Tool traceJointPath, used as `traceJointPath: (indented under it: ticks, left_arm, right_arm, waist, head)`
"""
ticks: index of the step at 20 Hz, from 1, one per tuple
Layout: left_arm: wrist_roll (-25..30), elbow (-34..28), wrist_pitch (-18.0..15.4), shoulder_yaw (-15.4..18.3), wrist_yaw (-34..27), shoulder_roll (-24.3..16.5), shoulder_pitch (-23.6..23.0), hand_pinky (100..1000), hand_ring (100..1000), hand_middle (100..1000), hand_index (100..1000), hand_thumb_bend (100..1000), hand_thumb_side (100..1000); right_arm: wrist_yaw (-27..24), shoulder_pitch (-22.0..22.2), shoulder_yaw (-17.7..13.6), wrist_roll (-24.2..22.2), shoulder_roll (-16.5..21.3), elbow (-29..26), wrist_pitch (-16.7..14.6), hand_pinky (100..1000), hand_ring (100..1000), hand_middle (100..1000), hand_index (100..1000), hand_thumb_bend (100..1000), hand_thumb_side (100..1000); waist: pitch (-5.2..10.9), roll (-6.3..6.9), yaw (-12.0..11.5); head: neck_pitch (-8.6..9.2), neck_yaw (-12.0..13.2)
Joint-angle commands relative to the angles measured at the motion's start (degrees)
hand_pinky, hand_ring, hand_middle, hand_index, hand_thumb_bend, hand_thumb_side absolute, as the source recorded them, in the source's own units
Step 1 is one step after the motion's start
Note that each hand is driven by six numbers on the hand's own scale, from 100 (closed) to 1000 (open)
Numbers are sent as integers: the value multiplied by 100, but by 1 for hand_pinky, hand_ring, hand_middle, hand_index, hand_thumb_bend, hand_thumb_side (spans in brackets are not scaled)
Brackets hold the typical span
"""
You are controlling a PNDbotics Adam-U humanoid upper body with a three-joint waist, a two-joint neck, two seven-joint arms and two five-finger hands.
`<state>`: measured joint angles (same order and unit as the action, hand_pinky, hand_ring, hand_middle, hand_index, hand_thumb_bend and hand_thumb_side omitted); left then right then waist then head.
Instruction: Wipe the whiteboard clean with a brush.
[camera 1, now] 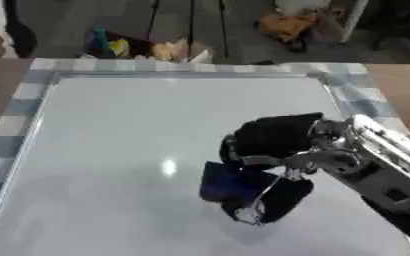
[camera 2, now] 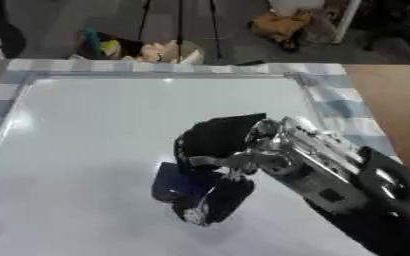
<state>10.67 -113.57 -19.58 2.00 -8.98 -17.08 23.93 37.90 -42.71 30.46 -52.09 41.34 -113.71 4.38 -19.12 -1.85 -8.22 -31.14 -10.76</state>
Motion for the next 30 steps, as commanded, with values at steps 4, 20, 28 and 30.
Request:
traceJointPath:
  ticks: [4,20,28,30]
  left_arm:
    - [40,-102,-4,-5,34,-27,85,365,660,547,710,116,961]
    - [65,-102,1,-24,29,-15,90,363,661,546,709,116,963]
    - [79,-102,13,-29,26,-2,82,362,662,546,709,116,964]
    - [83,-102,14,-31,26,-1,79,361,662,545,708,116,965]
  right_arm:
    - [100,-29,78,12,-1,-89,349,448,559,284,409,100,646]
    - [86,-13,454,12,52,227,-92,520,608,358,473,100,595]
    - [119,-23,591,12,62,454,-385,568,657,479,547,100,522]
    - [118,-27,616,12,59,511,-476,583,674,516,574,100,506]
  waist:
    - [74,26,-33]
    - [67,14,-85]
    - [68,11,-95]
    - [69,12,-96]
  head:
    - [-8,-33]
    - [0,-80]
    - [-1,-96]
    - [-1,-101]
